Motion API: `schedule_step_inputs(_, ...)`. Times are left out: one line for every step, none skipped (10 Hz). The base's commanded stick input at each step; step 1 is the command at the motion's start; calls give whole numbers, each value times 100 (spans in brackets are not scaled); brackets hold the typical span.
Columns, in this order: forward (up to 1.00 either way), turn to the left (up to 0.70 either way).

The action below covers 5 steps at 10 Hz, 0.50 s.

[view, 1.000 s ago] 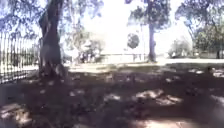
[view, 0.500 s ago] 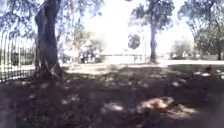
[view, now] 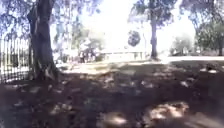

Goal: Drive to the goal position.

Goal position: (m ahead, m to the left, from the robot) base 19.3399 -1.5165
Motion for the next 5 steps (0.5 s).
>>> schedule_step_inputs(70,0)
schedule_step_inputs(70,0)
schedule_step_inputs(70,0)
schedule_step_inputs(70,0)
schedule_step_inputs(70,0)
